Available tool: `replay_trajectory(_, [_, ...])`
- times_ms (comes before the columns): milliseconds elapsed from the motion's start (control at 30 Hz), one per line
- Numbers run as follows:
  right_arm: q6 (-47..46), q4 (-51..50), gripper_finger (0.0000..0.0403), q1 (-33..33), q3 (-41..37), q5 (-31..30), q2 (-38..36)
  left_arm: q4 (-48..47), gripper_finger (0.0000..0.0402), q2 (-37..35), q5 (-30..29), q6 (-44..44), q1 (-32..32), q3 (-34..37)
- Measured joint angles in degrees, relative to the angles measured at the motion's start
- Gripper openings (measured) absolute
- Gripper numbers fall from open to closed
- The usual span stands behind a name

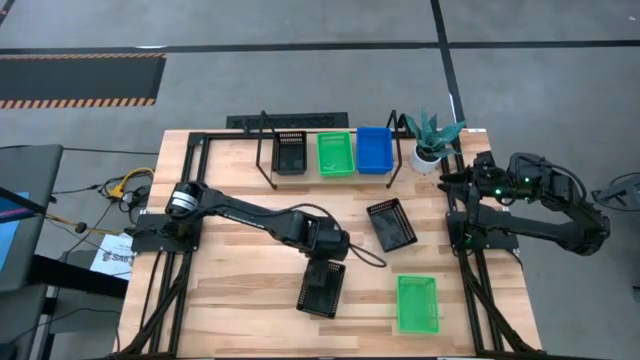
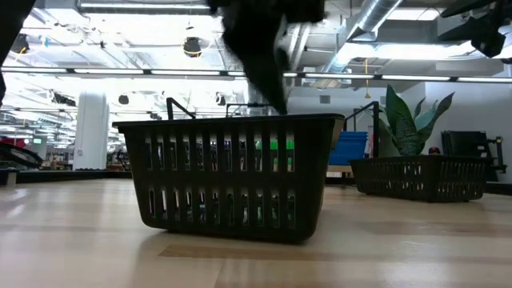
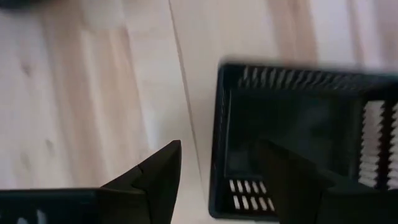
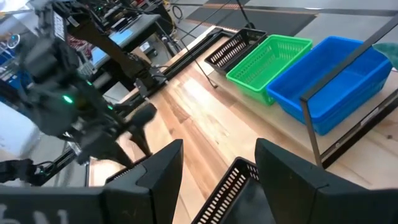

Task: Stack baskets on shelf by color
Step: Stack the bottom black bin on top of the other black bin on the shelf

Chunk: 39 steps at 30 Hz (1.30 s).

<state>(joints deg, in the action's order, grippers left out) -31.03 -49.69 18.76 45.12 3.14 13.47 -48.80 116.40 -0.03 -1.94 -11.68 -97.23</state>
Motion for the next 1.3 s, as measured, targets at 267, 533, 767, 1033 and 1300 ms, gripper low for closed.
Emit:
replay_trajectory(267, [0.05,-0.02,0.0224,0.0,0.0,0.0,0.0,9.82,0.0194,0.0,-0.84,-1.1,-0.21,10.28])
replay_trajectory(533, [-0.44,0.02,0.0224,0.02,0.0,0.0,-0.01,10.37,0.0039,0.0,1.36,-0.3,1.04,12.17])
replay_trajectory(767, [-0.48,0.04,0.0224,0.02,0.0,-0.02,-0.02,9.09,0.0003,-0.02,4.68,1.75,4.52,9.68])
replay_trajectory(1033, [-0.52,0.09,0.0224,0.02,0.0,-0.04,-0.02,-4.7,0.0,-0.2,6.89,7.76,12.62,-4.37])
replay_trajectory(1300, [-0.5,0.07,0.0224,0.02,0.0,-0.09,-0.02,-16.4,0.0,-0.28,5.65,14.98,24.09,-22.57])
